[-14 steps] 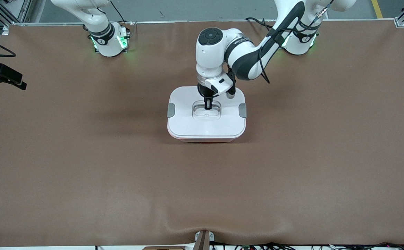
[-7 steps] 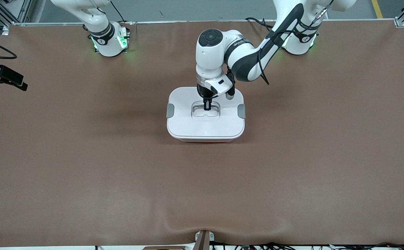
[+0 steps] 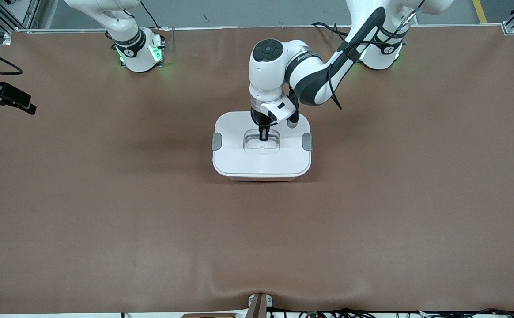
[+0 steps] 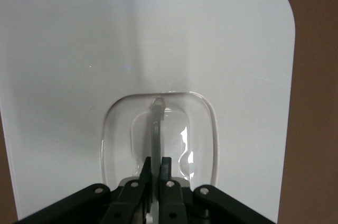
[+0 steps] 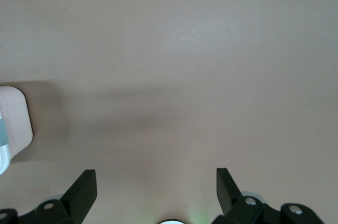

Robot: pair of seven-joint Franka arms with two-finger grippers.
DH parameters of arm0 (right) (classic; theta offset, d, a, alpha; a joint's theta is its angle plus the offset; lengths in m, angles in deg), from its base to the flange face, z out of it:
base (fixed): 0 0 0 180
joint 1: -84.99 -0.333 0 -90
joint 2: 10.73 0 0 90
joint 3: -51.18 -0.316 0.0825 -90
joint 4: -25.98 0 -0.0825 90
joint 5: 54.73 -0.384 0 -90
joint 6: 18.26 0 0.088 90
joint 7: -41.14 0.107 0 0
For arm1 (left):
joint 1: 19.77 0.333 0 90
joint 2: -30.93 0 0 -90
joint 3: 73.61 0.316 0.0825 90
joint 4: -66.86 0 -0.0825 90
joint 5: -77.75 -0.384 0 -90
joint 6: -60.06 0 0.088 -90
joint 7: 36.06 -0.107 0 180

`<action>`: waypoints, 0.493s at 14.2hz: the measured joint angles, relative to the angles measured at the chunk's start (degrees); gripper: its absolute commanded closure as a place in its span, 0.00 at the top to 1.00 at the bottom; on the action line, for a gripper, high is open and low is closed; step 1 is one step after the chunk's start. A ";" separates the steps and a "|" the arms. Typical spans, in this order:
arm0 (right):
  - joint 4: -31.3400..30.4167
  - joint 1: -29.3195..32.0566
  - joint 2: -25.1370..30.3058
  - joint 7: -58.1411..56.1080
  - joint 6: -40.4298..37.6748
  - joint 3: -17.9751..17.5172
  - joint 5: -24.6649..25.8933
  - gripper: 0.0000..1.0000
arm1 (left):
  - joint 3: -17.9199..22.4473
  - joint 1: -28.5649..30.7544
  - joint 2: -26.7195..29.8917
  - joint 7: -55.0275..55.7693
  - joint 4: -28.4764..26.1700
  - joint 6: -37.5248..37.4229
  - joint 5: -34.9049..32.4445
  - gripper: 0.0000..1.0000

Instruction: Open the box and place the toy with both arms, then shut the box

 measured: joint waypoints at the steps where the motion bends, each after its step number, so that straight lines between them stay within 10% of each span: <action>1: 0.00 0.00 0.00 0.00 -0.09 0.00 0.00 1.00 | 0.00 0.01 0.00 0.00 0.00 0.02 0.00 0.10; 4: 0.00 0.00 0.00 0.00 -0.46 0.00 0.00 1.00 | 0.00 0.03 0.00 0.00 0.09 0.09 0.00 0.95; 7: 0.00 0.00 0.00 0.00 -0.60 0.00 0.00 1.00 | 0.00 0.09 0.33 0.00 1.65 -0.62 0.00 1.00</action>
